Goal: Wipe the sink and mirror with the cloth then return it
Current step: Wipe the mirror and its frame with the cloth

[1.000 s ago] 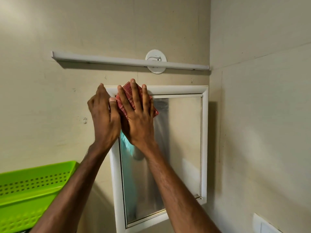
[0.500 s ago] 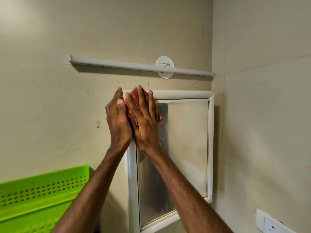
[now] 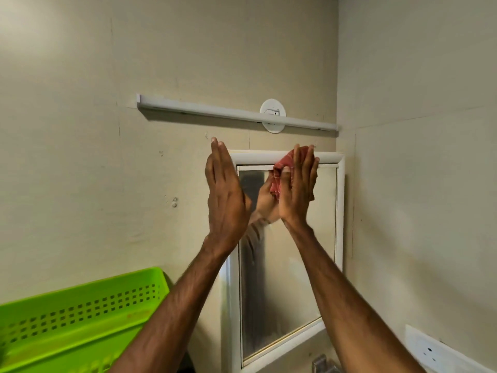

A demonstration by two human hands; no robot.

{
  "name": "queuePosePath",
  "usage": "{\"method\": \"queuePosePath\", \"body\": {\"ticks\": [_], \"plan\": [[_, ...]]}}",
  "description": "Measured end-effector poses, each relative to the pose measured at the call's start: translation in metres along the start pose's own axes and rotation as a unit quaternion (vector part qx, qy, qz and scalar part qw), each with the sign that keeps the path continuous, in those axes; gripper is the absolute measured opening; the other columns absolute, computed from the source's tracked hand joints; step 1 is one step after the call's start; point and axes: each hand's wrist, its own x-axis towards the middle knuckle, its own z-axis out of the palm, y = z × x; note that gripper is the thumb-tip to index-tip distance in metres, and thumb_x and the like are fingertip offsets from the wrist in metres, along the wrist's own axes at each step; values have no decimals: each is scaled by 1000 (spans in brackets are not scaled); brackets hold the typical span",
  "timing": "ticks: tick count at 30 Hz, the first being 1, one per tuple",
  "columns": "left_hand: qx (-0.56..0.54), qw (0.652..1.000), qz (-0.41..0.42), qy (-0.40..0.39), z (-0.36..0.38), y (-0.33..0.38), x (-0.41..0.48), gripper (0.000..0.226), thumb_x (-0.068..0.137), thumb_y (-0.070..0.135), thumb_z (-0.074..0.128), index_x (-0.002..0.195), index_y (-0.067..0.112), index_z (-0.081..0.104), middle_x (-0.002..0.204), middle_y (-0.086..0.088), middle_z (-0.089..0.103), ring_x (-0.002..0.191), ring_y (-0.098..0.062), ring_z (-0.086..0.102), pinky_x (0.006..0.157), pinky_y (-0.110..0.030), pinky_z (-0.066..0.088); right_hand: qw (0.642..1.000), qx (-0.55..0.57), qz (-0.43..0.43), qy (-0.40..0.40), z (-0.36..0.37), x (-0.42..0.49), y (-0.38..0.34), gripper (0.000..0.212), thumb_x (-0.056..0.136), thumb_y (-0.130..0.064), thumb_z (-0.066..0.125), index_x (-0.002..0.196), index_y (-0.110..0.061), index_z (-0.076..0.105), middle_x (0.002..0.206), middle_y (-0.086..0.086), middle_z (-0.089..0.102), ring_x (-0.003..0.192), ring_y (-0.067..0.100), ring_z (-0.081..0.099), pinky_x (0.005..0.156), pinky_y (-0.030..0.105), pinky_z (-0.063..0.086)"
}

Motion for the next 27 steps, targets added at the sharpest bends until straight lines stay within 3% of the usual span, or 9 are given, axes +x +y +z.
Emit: {"method": "queuePosePath", "body": {"ticks": [3, 6, 10, 13, 16, 18, 20, 23, 27], "plan": [[8, 999, 49, -14, -1, 0, 11, 63, 104, 25, 39, 160, 1, 22, 171, -15, 9, 158, -27, 10, 126, -20, 12, 993, -29, -108, -47, 11, -22, -30, 77, 103, -70, 10, 164, -23, 12, 174, 6, -5, 161, 31, -9, 129, 60, 2], [54, 994, 97, -9, 8, -1, 24, 48, 106, 26, 53, 148, 5, 49, 166, -16, 27, 155, -27, 24, 129, -38, 13, 979, -19, -195, -65, 20, -27, -26, 66, 110, -55, 22, 163, -16, 22, 174, 9, 5, 162, 32, -5, 128, 64, 7], [166, 979, 104, -57, 16, 12, 26, 57, 102, 36, 27, 143, 10, 55, 158, -11, 45, 151, -29, 35, 128, -49, 4, 975, -30, -213, -51, 15, -9, 7, 59, 111, -44, 28, 163, -17, 22, 174, 8, 6, 162, 31, -4, 127, 64, 10], [234, 964, 106, -62, 20, 17, 26, 59, 93, 32, 37, 146, 12, 51, 151, -7, 51, 146, -29, 40, 126, -54, 1, 979, -53, -194, -29, 6, 9, 43, 62, 110, -46, 31, 165, -25, 9, 175, 5, 4, 162, 31, -4, 128, 62, 11], [250, 962, 103, -40, 25, 19, 26, 60, 84, 18, 41, 143, 16, 54, 145, -5, 56, 142, -29, 44, 126, -57, 8, 984, -61, -167, 5, -5, 25, 67, 62, 111, -49, 26, 165, -19, 15, 174, 9, 10, 161, 34, 2, 128, 61, 14], [263, 958, 108, -21, 31, 17, 25, 59, 84, 12, 44, 142, 18, 54, 143, -4, 57, 142, -28, 44, 126, -57, 8, 988, -59, -141, 30, -10, 36, 86, 58, 111, -37, 32, 164, -12, 24, 173, 12, 16, 161, 35, 7, 128, 61, 14], [270, 956, 114, -11, 33, 14, 24, 60, 83, 8, 54, 142, 19, 54, 143, -3, 57, 141, -27, 43, 126, -57, 9, 987, -72, -140, 34, -17, 49, 110, 57, 111, -28, 36, 165, -18, 21, 174, 8, 13, 162, 32, 6, 127, 61, 16], [278, 953, 119, -7, 33, 13, 23, 61, 83, 8, 57, 143, 19, 53, 143, -2, 56, 141, -27, 43, 126, -58, 10, 992, -63, -99, 35, -29, 64, 136, 55, 112, -43, 23, 165, -34, 9, 174, -4, 7, 162, 24, 3, 128, 60, 15], [290, 950, 113, -15, 31, 18, 22, 63, 85, 8, 47, 146, 20, 49, 146, 0, 52, 144, -26, 41, 126, -57, 9, 998, -26, -34, 49, -23, 58, 108, 64, 109, -53, 17, 164, -22, 22, 174, 4, 14, 162, 26, 5, 128, 59, 11]]}}
